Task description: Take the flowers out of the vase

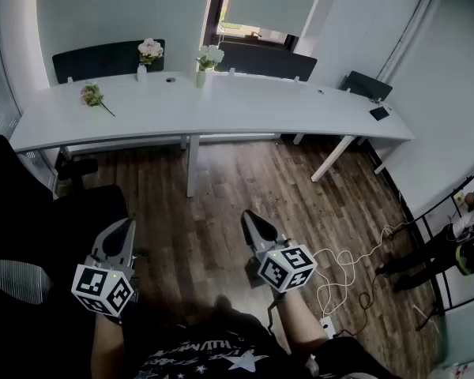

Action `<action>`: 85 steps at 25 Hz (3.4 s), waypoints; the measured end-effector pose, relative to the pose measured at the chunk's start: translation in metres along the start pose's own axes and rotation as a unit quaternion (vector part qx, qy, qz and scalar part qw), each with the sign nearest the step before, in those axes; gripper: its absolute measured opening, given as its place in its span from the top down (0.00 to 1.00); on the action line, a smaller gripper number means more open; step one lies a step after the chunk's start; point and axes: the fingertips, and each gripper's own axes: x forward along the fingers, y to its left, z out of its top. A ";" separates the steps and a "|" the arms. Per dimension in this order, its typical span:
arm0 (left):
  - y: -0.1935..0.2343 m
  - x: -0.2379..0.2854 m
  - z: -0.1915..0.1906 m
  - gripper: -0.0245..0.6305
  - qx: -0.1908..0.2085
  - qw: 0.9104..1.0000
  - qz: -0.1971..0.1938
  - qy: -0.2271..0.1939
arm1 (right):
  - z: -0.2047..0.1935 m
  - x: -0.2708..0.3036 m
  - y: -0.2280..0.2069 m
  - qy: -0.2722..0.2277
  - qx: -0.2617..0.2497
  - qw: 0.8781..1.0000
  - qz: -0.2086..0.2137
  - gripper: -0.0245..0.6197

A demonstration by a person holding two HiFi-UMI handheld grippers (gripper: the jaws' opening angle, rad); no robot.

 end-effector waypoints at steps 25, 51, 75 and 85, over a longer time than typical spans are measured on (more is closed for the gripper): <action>-0.052 0.084 -0.009 0.95 0.004 1.000 -0.020 0.018 | 0.032 0.005 -0.080 -0.028 -0.015 0.999 -0.013 0.96; -0.102 0.231 -0.044 0.95 0.028 0.997 -0.012 0.067 | 0.016 0.037 -0.236 0.001 0.018 1.000 -0.013 0.96; 0.063 0.405 -0.031 0.95 -0.012 0.996 -0.046 0.071 | 0.043 0.251 -0.276 0.027 -0.010 0.998 -0.055 0.96; 0.130 0.443 -0.024 0.95 -0.029 0.994 -0.076 0.066 | 0.047 0.332 -0.263 0.032 -0.021 0.998 -0.057 0.96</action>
